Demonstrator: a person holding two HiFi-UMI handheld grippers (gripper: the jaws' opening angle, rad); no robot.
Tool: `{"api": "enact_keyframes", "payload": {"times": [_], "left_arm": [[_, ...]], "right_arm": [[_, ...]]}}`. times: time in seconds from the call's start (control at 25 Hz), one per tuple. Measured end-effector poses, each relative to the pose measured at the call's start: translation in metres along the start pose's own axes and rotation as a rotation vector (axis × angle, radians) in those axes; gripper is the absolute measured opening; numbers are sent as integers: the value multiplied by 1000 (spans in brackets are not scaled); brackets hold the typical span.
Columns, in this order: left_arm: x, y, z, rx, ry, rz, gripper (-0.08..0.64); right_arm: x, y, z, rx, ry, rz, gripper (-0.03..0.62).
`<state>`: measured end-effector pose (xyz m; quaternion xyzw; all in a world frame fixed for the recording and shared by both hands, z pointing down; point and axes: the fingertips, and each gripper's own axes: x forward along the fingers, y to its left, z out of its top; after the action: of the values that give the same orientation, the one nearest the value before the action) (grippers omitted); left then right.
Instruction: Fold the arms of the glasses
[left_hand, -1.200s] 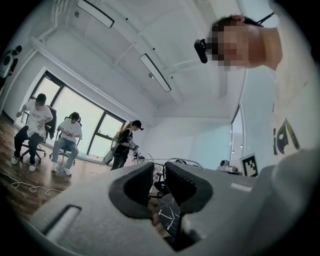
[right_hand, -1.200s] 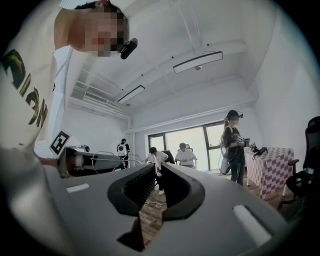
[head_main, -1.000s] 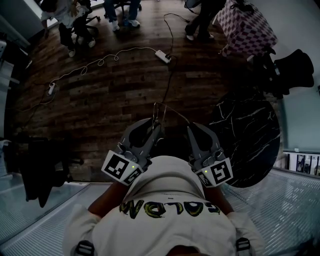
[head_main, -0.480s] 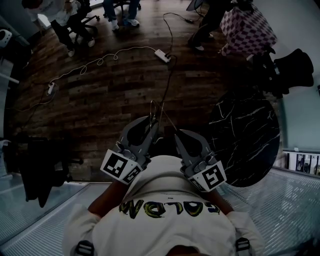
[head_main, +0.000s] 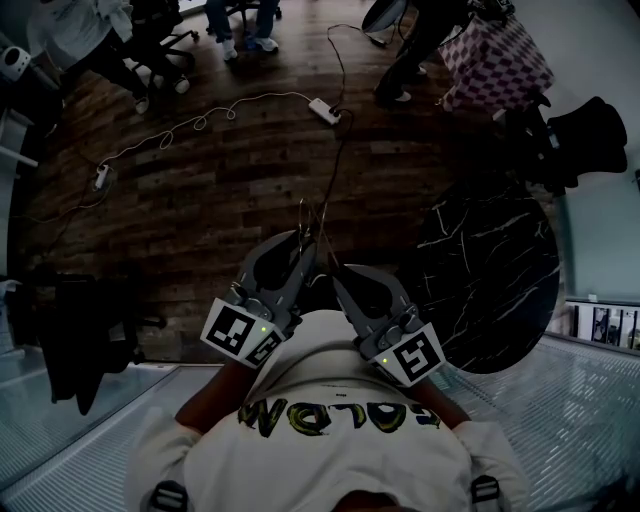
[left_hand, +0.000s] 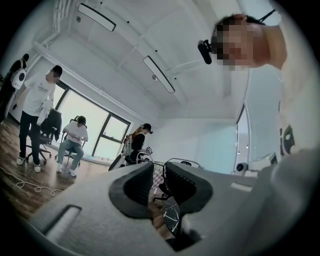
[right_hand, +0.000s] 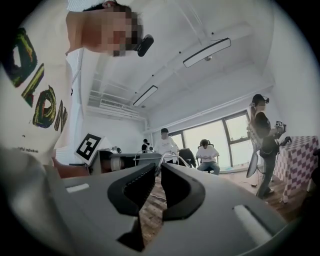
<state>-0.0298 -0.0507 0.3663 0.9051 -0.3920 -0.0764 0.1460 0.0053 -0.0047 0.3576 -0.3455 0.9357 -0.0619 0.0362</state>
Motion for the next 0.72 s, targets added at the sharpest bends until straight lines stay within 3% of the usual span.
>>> {"api": "enact_keyframes", "payload": {"times": [0.72], "left_arm": [[4,-5,5,4,-14,-5,80]], "right_arm": [[7,15,-1,-38,27,43,57]]}}
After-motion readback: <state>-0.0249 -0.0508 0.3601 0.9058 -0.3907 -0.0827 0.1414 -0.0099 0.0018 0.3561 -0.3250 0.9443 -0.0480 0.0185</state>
